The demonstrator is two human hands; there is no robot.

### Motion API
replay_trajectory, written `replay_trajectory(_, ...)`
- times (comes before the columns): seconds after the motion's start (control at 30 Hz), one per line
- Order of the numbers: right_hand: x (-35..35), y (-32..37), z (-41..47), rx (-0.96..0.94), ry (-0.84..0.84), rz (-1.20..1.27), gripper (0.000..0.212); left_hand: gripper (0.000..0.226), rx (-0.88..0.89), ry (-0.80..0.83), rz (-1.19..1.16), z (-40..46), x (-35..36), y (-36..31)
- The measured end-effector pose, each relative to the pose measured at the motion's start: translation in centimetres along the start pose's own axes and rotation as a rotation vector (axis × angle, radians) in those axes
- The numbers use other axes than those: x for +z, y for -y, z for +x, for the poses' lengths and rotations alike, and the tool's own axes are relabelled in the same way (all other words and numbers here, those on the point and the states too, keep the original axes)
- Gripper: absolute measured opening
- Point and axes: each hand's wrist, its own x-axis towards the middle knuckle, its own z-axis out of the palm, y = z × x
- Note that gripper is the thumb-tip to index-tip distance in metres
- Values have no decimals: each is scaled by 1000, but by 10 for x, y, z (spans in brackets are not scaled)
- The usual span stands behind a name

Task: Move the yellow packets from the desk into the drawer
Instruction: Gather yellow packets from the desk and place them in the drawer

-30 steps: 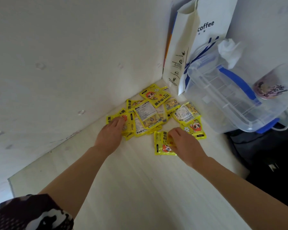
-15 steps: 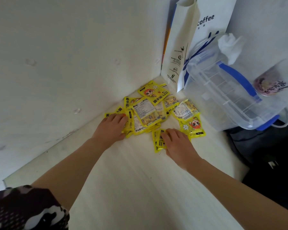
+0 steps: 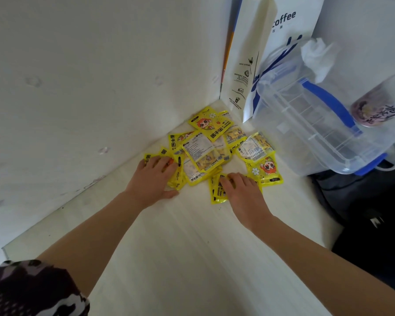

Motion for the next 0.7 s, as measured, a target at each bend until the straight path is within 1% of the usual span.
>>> replay_trajectory(0.07,-1,-1,1,-2,1,4,65,64,37,-24,35,-9,3,-4)
replay_trajectory(0.17,-3,-2,1,2,17,19,57,49,60,-85,98,-24,10,-11)
replay_trajectory(0.27,-4,-3,-2,-1,15,25,59,36,34,-140,123,-31,11,-16)
replay_trajectory(0.37,-3,-3,-9,-5,-13,16,63,36,8,-195,118,-32,8,-17)
replay_trajectory(0.4,-3,-3,-11,-12,-29,16,60,36,-5,-202,106,-34,7,-18)
replay_trajectory(0.5,-4,-4,-17,-22,-80,50,42,30,-43,-199,41,-42,5,-21)
replay_trajectory(0.57,-4,-4,-20,-18,-92,74,38,28,-57,-175,5,-49,4,-25)
replay_trajectory(0.7,-9,-4,-23,-23,-83,84,48,29,-50,-192,-41,-58,-2,-32)
